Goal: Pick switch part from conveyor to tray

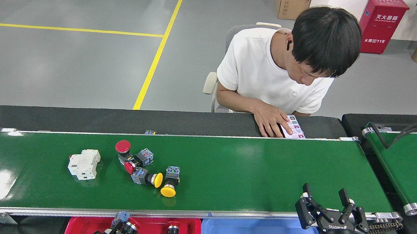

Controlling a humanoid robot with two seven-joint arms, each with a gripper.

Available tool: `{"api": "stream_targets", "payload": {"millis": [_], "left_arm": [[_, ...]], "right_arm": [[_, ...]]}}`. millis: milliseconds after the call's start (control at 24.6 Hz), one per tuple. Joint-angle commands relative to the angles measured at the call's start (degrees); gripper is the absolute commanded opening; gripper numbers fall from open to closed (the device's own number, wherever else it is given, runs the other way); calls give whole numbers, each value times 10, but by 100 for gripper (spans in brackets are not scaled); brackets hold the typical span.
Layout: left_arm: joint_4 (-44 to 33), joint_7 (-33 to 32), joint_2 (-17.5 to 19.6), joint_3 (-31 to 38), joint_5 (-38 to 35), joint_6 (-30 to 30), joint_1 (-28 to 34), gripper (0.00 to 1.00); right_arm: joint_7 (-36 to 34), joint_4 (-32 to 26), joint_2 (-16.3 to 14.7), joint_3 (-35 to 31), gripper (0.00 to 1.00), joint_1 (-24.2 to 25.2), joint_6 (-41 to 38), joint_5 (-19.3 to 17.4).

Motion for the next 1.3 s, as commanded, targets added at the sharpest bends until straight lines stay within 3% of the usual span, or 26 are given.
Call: {"api": "stream_targets", "payload": {"millis": [0, 41, 325, 487, 569, 690, 812, 1015, 1259], "left_arm": [[-8, 13, -1, 15, 1, 2, -1, 78], [-7, 14, -2, 27, 3, 0, -1, 100], [-8, -1, -12, 107, 89, 3, -2, 100], [-7, -85, -16, 198, 186, 4, -23, 100], [4, -116, -15, 223, 192, 10, -51, 100], [52, -120, -2, 224, 190, 40, -98, 100], [125, -118, 38, 220, 160, 64, -150, 100], [263, -113, 78, 220, 148, 71, -254, 100], [402, -86, 127, 218, 148, 70, -333, 100]], "right_arm": [[-4, -8, -4, -2, 99, -2, -2, 0], [-4, -8, -4, -2, 99, -2, -2, 0], [-4, -8, -3, -1, 99, -2, -3, 0], [-4, -8, -4, 0, 99, -2, -3, 0], [-5, -8, -4, 0, 99, -2, -3, 0], [-5, -8, -5, 0, 99, -2, -3, 0], [-5, -8, -5, 1, 99, -3, -9, 0], [-5, -8, -4, 3, 99, -3, -16, 0], [-5, -8, -5, 6, 99, -6, -17, 0]]}}
